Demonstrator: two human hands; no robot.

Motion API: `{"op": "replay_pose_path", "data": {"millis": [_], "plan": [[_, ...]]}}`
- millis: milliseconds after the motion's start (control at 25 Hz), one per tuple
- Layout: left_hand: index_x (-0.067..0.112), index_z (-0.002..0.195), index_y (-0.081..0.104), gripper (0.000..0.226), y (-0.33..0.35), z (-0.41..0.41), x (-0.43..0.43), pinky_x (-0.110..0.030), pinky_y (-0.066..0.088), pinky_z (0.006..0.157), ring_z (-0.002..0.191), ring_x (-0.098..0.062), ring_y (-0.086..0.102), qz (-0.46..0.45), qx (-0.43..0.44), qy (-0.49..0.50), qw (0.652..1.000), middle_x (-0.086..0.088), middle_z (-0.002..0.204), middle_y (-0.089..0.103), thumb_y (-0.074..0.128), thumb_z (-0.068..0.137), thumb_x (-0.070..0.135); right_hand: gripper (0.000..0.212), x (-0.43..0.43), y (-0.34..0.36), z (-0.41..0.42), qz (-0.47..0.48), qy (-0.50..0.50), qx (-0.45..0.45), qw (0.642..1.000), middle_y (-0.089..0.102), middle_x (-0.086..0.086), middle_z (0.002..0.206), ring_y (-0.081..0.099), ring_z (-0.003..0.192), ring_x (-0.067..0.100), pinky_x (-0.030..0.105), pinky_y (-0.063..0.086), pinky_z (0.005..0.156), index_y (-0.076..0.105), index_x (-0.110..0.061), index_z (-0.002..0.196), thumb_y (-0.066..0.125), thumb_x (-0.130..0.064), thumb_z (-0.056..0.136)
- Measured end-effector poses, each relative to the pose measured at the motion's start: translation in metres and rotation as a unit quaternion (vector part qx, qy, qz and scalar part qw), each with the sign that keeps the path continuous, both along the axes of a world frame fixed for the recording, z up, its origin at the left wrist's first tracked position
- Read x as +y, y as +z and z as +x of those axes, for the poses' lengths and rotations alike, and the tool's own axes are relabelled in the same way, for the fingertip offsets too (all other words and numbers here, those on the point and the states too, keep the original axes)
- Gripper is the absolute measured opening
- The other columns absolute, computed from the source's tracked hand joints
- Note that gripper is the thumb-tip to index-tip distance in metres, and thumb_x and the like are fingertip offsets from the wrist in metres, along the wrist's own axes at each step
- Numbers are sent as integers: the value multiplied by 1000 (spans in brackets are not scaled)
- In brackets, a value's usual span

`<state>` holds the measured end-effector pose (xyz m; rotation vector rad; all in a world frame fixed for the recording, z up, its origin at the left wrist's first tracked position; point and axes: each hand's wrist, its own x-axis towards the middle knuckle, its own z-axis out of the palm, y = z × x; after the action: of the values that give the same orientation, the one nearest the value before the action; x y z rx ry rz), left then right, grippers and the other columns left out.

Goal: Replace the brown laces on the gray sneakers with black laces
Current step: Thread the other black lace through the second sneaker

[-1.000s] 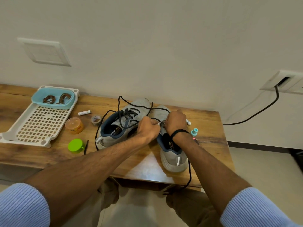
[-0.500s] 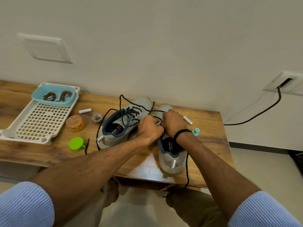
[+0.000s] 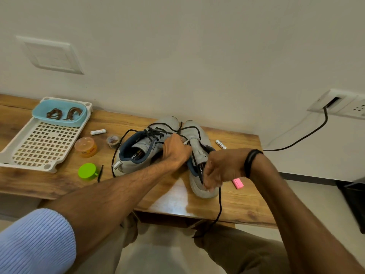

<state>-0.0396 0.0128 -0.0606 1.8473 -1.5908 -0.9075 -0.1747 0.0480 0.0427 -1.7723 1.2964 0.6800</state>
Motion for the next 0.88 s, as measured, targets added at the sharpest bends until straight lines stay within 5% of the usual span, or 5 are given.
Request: {"op": "replay_pose_path", "data": {"millis": [160,320,480,760,880], "plan": [[6,63,66,19,0,2,0,-23,34,41,52,-14,48,3,-4,-24,1000,2,52,50,58,78,-1,22,-2,8,-16,105,-144,-43,983,69,4,80,62,62,6,18,50,59,72,-5,100,71,-24,88],[14,52,53,29,-3,5,-2,-25,28,41,46,-11,38,0,-9,-38,999,3,47,42,59,77,-1,30,-41,-45,5,-222,-201,-3,954,72,12,100,69,92,26,34,57,83,67,-3,100,60,-31,94],[3,54,57,30,-10,5,-2,-40,45,46,47,-16,46,-16,-18,-50,998,-4,49,50,62,83,7,18,-50,-71,42,-390,-127,50,910,64,20,113,61,106,34,34,45,76,62,-2,105,49,-11,96],[13,47,49,35,-7,9,-3,-29,39,43,47,-12,44,-3,-28,-46,999,2,46,45,60,77,0,20,-63,-79,39,-366,-216,4,905,60,14,90,63,92,29,28,43,62,54,-11,71,63,-17,88],[5,53,58,26,-8,9,-3,-32,45,47,51,-15,49,-5,-40,-56,998,0,49,49,60,78,0,15,-64,-82,40,-355,-279,-7,892,67,14,106,64,103,29,31,50,78,66,-5,94,67,-19,88]]}}
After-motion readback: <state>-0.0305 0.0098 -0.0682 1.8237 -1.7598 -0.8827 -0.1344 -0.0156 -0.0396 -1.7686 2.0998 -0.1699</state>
